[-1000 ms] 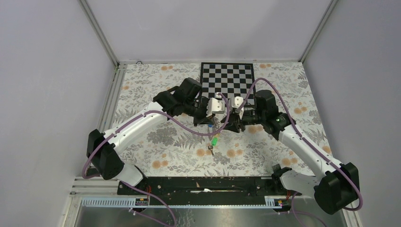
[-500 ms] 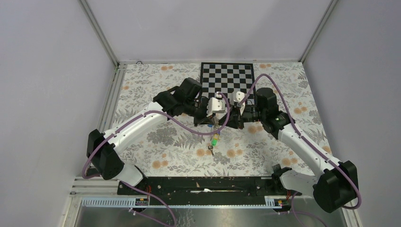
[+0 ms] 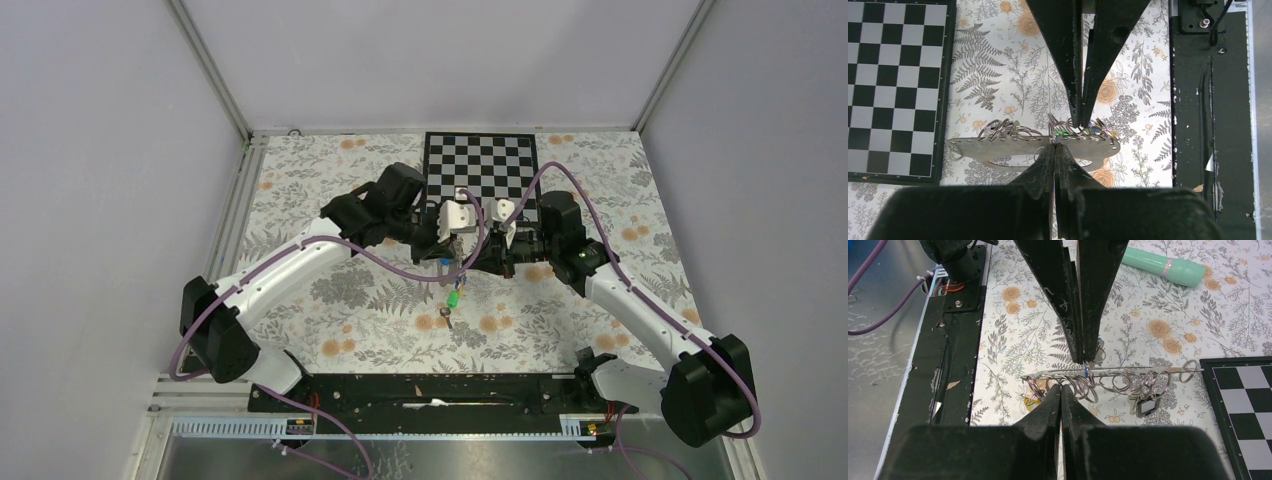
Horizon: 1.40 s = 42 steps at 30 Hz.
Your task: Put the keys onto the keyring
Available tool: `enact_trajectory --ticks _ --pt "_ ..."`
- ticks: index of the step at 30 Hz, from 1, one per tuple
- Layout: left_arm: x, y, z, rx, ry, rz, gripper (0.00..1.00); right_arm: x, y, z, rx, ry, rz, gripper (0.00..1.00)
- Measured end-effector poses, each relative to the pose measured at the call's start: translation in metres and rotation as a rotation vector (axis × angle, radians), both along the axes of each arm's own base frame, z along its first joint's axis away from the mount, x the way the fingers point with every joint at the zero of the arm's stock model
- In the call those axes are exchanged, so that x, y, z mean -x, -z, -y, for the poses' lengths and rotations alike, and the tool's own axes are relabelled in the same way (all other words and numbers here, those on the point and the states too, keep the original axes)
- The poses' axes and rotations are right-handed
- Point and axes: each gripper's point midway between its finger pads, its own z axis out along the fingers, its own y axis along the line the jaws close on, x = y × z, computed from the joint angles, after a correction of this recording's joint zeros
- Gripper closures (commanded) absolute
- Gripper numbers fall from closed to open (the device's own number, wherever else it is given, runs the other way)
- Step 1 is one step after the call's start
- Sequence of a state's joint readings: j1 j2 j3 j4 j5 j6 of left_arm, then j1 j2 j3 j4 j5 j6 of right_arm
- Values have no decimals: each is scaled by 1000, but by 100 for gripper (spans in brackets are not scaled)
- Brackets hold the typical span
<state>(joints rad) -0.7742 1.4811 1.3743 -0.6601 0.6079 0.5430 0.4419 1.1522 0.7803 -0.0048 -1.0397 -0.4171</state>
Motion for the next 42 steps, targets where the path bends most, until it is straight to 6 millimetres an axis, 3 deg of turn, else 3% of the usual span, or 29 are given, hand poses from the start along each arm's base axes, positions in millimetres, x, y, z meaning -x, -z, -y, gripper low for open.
enact_trajectory --ticks 6,16,27,37,42 --pt "-4 -3 0 12 -27 10 100 -1 1 0 2 -3 14 96" --pt "-9 -1 -3 49 -77 -43 100 -1 22 1 25 7 -29 96" --pt "-12 3 -7 81 -92 -55 100 2 23 4 36 7 -44 96" --pt "-3 9 -12 83 -44 -28 100 -11 -14 6 5 37 -3 89" --pt "1 8 -12 93 -20 -26 100 -14 -20 1 -19 38 -36 87"
